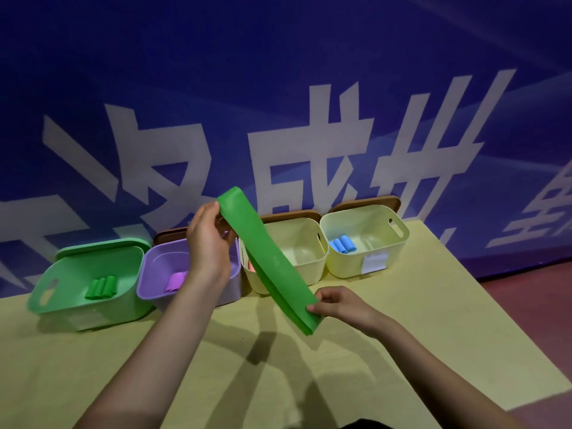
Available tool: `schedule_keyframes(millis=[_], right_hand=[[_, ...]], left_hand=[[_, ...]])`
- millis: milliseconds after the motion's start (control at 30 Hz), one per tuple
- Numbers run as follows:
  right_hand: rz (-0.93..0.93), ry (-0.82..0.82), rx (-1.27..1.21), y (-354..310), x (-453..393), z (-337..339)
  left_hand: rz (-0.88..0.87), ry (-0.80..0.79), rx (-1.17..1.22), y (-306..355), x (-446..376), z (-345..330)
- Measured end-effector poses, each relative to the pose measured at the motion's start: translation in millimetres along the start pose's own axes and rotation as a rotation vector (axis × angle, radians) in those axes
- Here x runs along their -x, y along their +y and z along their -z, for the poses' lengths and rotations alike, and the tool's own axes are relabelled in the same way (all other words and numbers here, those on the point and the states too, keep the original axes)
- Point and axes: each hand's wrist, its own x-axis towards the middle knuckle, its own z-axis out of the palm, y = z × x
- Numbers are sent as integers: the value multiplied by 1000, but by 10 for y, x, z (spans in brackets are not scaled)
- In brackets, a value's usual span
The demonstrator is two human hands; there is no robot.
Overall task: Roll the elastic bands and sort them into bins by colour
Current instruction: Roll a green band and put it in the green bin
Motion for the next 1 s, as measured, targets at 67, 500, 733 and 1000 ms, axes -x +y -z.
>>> schedule_keyframes(millis=[67,500,733,1000], right_hand=[[27,43,97,-8,-60,-19],[451,123,-113,-1092,-320,-389],[465,133,-69,-1121,-313,-475],[517,154,-53,-1201,-294,-520]], left_hand=[[-1,-26,-58,-17,56,17],[-159,-302,-421,73,204,-31],[-171,-246,-471,48,146,171],[-44,-330,-388,51,212,174]])
